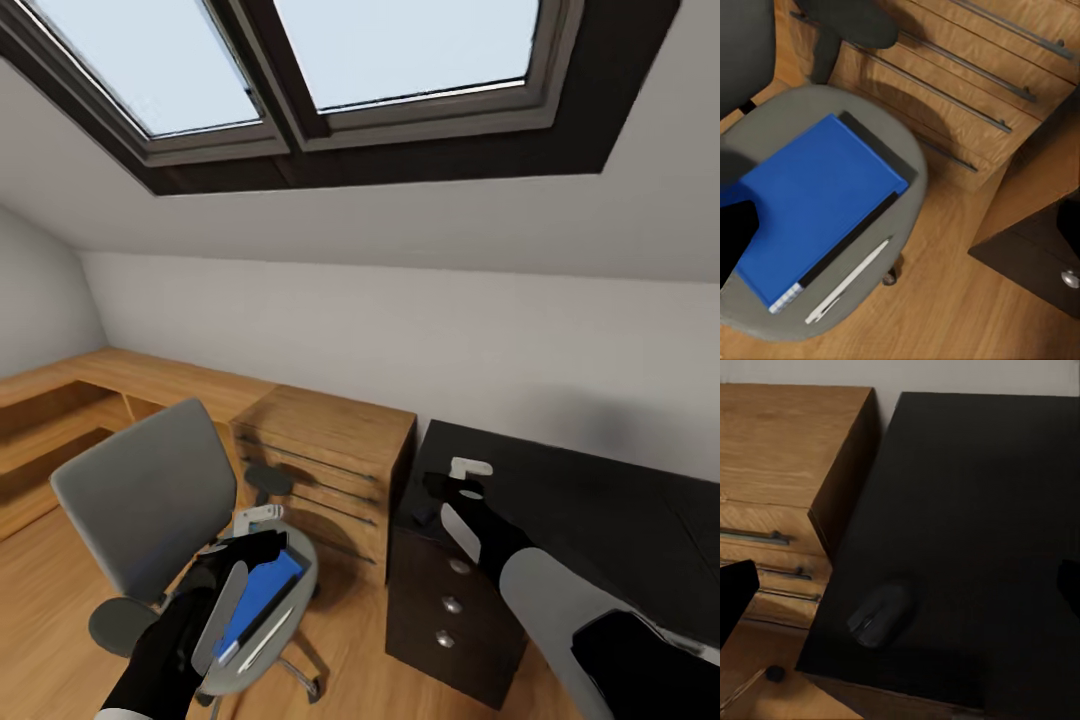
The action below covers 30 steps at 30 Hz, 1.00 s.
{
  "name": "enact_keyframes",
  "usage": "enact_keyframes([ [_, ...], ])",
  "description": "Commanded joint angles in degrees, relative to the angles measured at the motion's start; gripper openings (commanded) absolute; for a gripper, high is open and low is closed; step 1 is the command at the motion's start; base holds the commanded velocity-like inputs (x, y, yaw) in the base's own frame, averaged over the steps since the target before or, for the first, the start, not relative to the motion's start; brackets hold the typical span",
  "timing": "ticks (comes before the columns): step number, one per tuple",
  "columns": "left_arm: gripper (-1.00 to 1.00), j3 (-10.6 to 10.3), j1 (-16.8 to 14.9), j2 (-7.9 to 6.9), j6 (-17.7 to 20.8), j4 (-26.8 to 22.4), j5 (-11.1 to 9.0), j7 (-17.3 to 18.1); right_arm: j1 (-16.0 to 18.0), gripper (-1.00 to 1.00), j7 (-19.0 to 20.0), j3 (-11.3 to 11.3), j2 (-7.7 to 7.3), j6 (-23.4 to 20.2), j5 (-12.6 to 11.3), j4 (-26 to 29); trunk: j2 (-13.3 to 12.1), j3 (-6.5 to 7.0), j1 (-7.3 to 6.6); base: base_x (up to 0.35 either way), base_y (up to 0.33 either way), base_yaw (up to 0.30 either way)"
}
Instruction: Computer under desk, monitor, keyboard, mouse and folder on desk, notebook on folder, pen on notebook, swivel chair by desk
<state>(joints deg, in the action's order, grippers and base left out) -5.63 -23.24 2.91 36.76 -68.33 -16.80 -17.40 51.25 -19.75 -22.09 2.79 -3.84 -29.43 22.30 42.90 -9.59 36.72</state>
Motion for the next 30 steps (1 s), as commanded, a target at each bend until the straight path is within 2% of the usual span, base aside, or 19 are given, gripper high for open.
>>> enact_keyframes([
  [1,1.00,-0.1,-0.1,-0.01,0.2,-0.1,-0.6,-0.5,0.0,1.00,-0.5,-0.5,0.35,-0.3,-0.2,0.1,0.1,-0.12,0.05,0.330,0.000,0.254],
  [6,1.00,-0.1,-0.1,-0.01,0.2,-0.1,-0.6,-0.5,-0.2,1.00,-0.5,-0.6,1.20,-0.3,0.4,-0.6,0.1,-0.23,0.05,0.330,0.000,0.237],
  [8,1.00,-0.1,-0.1,-0.01,0.2,-0.1,-0.6,-0.5,-0.2,1.00,-0.5,-0.7,2.29,-0.2,2.2,-1.7,0.1,-0.25,0.05,0.330,0.000,0.087],
  [11,1.00,-0.1,-0.1,-0.01,0.3,-0.1,-0.6,-0.5,-0.2,1.00,-0.5,-0.7,3.05,0.5,4.3,-3.3,0.1,-0.26,0.05,0.328,0.049,0.030],
  [12,1.00,-0.2,-0.1,0.11,0.3,-0.1,-0.6,-0.5,-0.2,1.00,-0.5,-0.8,3.67,1.7,5.7,-5.3,0.1,-0.26,0.05,0.163,0.080,0.003],
  [14,1.00,-0.2,-0.1,0.25,0.3,-0.2,-0.7,-0.5,-0.2,1.00,-0.5,-0.8,3.75,1.8,6.0,-5.6,0.1,-0.26,0.05,0.086,0.042,0.002],
  [16,1.00,-0.2,-0.1,0.58,0.5,-2.2,-1.9,-0.5,-0.2,1.00,-0.5,-0.6,3.68,1.9,6.2,-6.9,0.1,-0.26,0.05,0.022,0.011,0.000],
  [18,1.00,-0.2,-0.1,0.68,0.7,-4.7,-4.6,-0.5,-0.2,1.00,-0.5,-0.5,3.63,1.9,6.2,-8.4,0.1,-0.26,0.05,0.009,0.005,0.000],
  [19,1.00,-0.2,0.0,0.69,0.8,-6.3,-7.0,-0.6,-0.2,1.00,-0.5,-0.5,3.57,1.9,6.2,-9.0,0.1,-0.26,0.05,0.004,0.002,0.000],
  [21,1.00,-0.2,0.1,0.69,0.9,-8.6,-8.8,-0.6,-0.1,1.00,-0.5,-0.4,3.34,1.9,6.2,-9.5,0.1,-0.26,0.05,0.002,0.001,0.000],
  [25,1.00,-0.2,1.2,0.70,1.0,-13.1,-9.9,-0.7,-0.1,1.00,-0.5,-0.4,2.69,1.9,6.1,-9.7,1.7,-0.98,0.93,0.000,0.000,0.000],
  [30,1.00,-0.2,2.0,0.67,1.1,-14.4,-10.1,-0.8,-0.1,1.00,-0.5,-0.3,2.53,1.7,6.1,-9.7,3.7,-1.88,2.03,0.000,0.000,0.000],
])
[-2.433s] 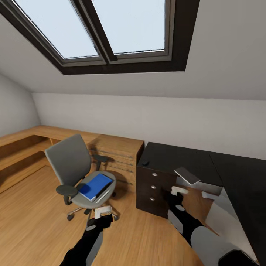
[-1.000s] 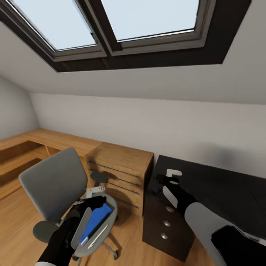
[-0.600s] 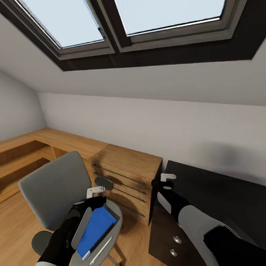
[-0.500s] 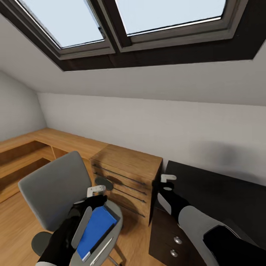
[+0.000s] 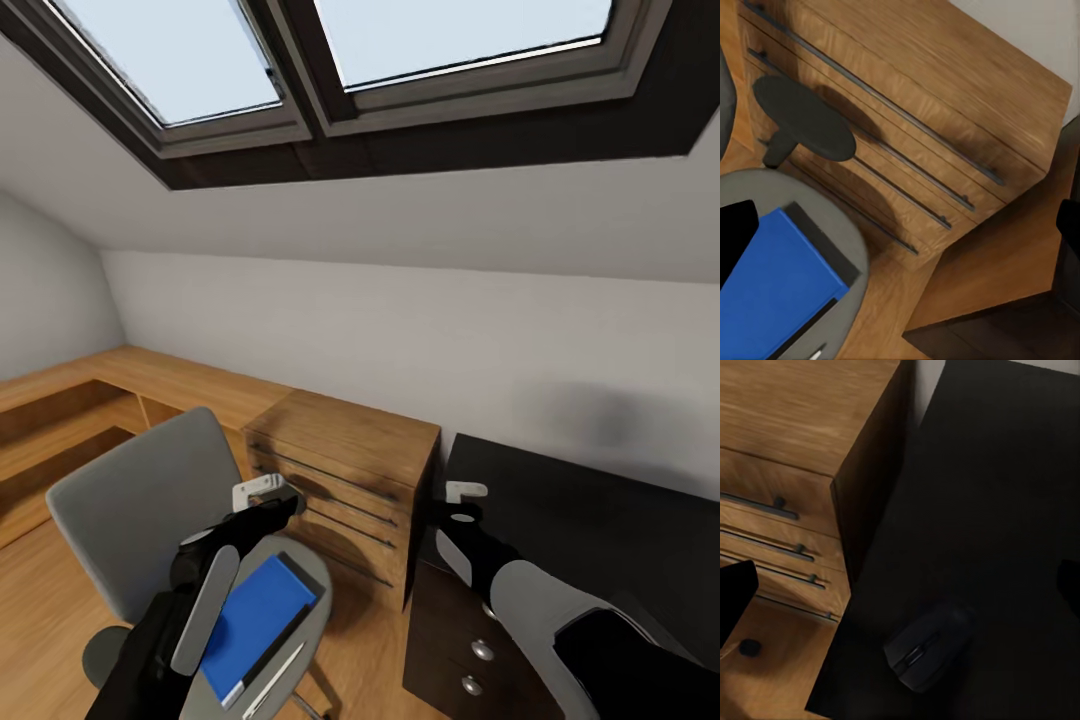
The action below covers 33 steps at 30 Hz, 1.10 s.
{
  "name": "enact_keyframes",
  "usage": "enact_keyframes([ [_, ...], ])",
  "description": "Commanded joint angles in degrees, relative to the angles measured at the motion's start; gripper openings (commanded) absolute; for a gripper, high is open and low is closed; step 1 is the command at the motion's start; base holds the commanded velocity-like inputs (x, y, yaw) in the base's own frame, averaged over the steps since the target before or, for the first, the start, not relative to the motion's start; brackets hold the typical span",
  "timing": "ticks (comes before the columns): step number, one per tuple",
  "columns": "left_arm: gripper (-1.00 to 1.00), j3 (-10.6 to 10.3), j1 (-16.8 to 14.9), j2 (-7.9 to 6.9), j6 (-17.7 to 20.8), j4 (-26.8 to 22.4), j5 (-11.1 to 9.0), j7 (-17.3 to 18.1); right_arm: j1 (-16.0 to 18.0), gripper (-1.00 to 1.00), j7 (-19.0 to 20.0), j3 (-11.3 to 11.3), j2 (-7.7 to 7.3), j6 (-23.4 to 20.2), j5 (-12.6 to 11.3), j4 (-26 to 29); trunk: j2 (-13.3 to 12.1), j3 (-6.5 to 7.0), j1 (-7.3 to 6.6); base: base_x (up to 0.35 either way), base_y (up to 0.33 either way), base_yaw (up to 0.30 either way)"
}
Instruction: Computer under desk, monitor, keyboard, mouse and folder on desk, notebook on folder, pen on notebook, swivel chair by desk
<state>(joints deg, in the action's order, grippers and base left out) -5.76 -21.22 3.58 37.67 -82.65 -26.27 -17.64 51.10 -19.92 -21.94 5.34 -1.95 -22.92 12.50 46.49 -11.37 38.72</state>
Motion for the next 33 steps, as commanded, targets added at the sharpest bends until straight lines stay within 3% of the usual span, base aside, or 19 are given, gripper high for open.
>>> enact_keyframes([
  [1,1.00,0.0,0.0,0.00,0.1,-0.1,-0.6,-0.5,0.0,1.00,-0.4,-0.5,-0.03,-0.3,-0.4,0.1,0.5,-0.27,0.24,0.000,0.000,0.000],
  [12,1.00,0.0,0.0,0.03,0.1,0.0,-0.7,-0.6,0.1,1.00,-0.7,-0.1,-2.19,-3.1,-1.0,0.1,4.9,-2.25,2.65,0.000,0.000,0.000],
  [21,1.00,0.0,0.0,-0.12,0.1,0.1,-1.0,-0.6,0.1,1.00,-0.6,0.3,-1.86,-2.9,-2.5,0.6,8.5,-3.86,4.63,0.000,0.000,0.000],
  [33,1.00,0.0,0.0,-0.15,0.1,0.1,-1.0,-0.6,0.1,1.00,-0.6,0.4,-1.82,-2.9,-2.7,0.6,13.3,-6.02,7.27,0.000,0.000,0.000],
])
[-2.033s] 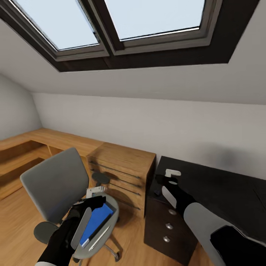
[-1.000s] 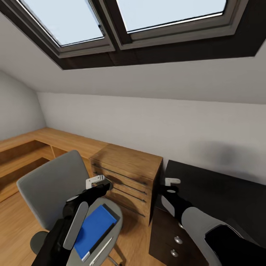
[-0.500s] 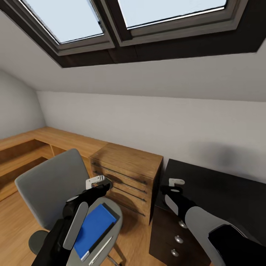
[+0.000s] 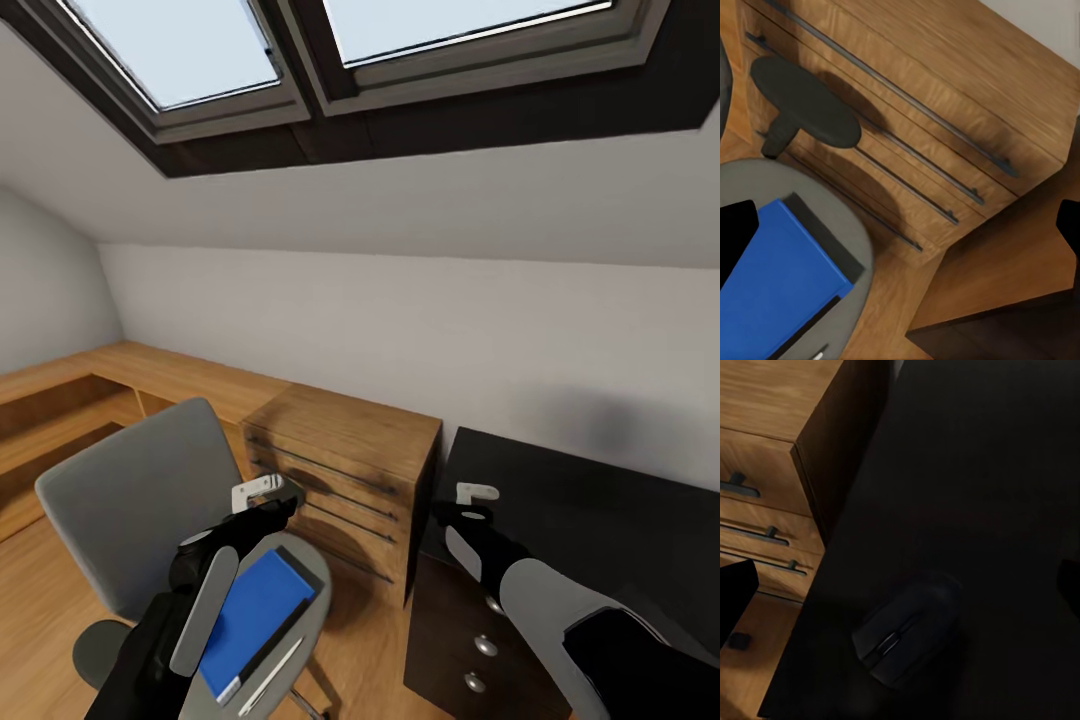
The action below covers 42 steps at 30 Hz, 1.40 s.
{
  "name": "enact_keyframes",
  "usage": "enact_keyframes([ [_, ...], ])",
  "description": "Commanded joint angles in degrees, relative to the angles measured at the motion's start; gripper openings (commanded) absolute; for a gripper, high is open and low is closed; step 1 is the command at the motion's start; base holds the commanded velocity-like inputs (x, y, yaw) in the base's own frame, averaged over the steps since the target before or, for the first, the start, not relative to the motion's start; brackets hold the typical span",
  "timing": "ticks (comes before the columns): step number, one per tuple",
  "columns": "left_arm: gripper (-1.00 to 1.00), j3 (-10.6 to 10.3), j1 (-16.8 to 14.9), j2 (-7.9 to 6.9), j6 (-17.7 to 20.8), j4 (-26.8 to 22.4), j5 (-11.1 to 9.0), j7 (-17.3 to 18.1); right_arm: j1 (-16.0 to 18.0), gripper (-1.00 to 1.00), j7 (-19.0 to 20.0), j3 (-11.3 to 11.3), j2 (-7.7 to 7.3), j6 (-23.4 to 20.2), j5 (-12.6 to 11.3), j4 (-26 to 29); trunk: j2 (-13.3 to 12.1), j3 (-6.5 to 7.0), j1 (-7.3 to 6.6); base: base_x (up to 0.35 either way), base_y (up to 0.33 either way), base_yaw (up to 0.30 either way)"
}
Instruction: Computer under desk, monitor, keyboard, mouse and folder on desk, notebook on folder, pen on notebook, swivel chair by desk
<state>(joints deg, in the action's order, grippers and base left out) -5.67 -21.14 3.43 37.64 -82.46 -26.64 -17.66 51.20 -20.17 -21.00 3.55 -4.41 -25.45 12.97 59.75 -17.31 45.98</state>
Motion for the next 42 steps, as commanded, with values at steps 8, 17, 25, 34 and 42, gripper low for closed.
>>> enact_keyframes([
  [8,1.00,0.0,0.0,0.00,0.2,0.0,-0.6,-0.5,0.0,1.00,-0.3,0.4,-0.11,-0.5,-0.2,0.1,3.3,-1.52,1.77,0.000,0.000,0.000],
  [17,1.00,0.0,0.0,0.00,0.2,0.0,-0.6,-0.5,0.0,1.00,-0.3,0.4,-0.06,-0.4,-0.2,0.1,6.9,-3.13,3.75,0.000,0.000,0.000],
  [25,1.00,0.0,0.0,0.00,0.2,0.0,-0.6,-0.5,0.0,1.00,-0.2,0.4,-0.05,-0.5,-0.3,0.1,10.1,-4.57,5.50,0.000,0.000,0.000],
  [34,1.00,0.0,0.0,0.00,0.2,0.0,-0.5,-0.5,0.0,1.00,-0.1,0.4,-0.09,-0.5,-0.3,0.1,13.7,-6.18,7.48,0.000,0.000,0.000],
  [42,1.00,0.0,0.0,0.00,0.2,0.0,-0.5,-0.6,0.0,1.00,-0.1,0.4,-0.12,-0.5,-0.3,0.1,16.1,-7.26,8.80,0.000,0.000,0.000],
])
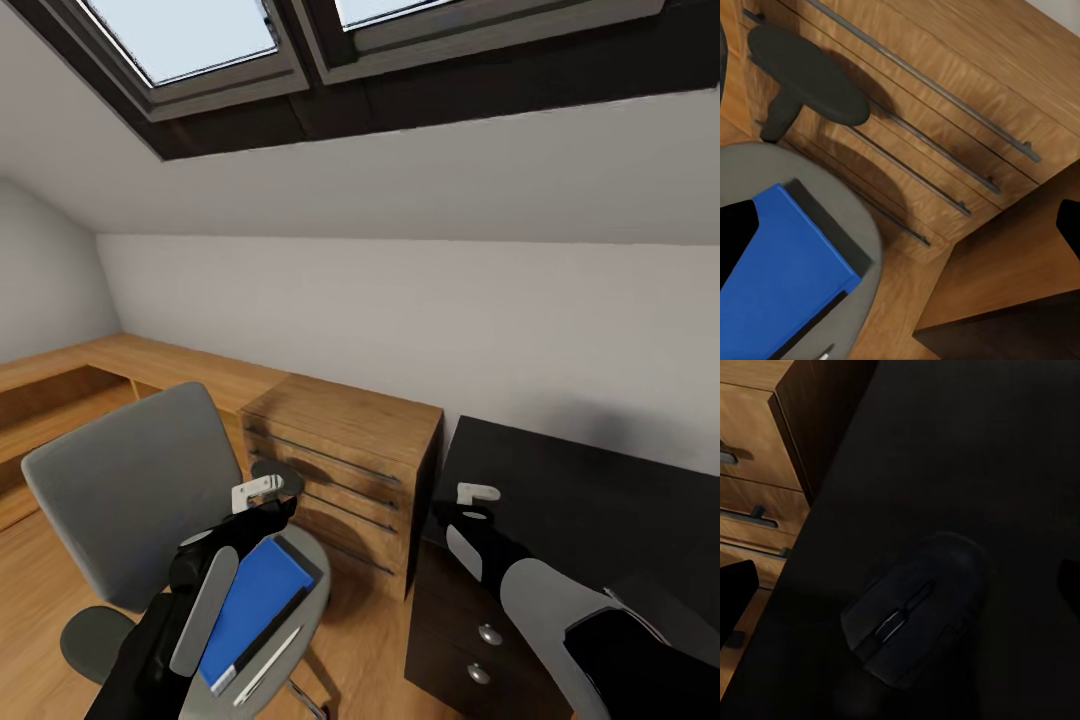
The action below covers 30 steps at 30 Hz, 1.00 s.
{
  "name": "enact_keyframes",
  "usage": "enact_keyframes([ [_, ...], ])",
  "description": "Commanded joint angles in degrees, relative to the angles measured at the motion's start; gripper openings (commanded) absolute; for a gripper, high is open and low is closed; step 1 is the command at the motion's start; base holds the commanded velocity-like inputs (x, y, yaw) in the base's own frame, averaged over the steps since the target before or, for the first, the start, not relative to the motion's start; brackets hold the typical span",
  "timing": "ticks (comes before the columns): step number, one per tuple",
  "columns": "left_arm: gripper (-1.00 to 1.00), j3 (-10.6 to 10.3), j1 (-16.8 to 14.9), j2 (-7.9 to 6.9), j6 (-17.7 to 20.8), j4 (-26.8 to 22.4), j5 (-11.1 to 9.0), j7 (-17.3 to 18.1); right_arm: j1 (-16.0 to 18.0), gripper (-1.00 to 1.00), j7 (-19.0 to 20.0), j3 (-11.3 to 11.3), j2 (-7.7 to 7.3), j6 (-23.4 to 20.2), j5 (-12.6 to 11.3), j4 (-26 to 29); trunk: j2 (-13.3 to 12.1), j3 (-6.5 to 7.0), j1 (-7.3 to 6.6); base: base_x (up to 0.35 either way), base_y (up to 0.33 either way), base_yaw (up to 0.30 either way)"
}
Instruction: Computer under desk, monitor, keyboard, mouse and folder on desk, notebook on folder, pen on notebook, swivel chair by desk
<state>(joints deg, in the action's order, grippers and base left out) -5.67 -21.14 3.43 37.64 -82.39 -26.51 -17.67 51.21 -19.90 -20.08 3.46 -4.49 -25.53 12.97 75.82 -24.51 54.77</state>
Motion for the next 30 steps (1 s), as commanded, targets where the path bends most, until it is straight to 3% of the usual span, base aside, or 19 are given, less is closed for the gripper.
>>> enact_keyframes([
  [1,1.00,0.0,0.0,0.00,0.2,-0.1,-0.6,-0.5,0.0,1.00,-0.4,-0.5,-0.03,-0.4,-0.2,0.1,0.0,-0.07,0.00,0.000,0.000,0.000],
  [9,1.00,-0.1,0.0,-0.17,0.1,1.2,-0.4,-0.5,0.0,1.00,-0.3,-0.3,-0.03,-0.3,-0.2,0.1,0.0,-0.07,0.00,0.012,0.000,0.000],
  [17,1.00,-0.1,0.0,-0.18,0.1,2.0,-0.4,-0.5,0.0,1.00,-0.5,-0.1,-0.19,-0.4,-0.2,0.0,0.0,-0.07,0.00,0.201,0.000,0.000],
  [25,1.00,-0.2,0.0,-0.03,0.2,2.3,-0.3,-0.5,0.0,1.00,-0.7,3.0,-0.57,-1.8,-0.1,-0.1,0.0,-0.07,0.00,0.017,0.000,0.000],
  [30,1.00,-1.6,0.0,0.15,0.1,2.2,-0.4,-0.5,0.0,1.00,-0.6,6.3,-1.36,-6.9,-0.1,0.0,0.0,-0.07,0.00,0.000,0.000,0.000],
])
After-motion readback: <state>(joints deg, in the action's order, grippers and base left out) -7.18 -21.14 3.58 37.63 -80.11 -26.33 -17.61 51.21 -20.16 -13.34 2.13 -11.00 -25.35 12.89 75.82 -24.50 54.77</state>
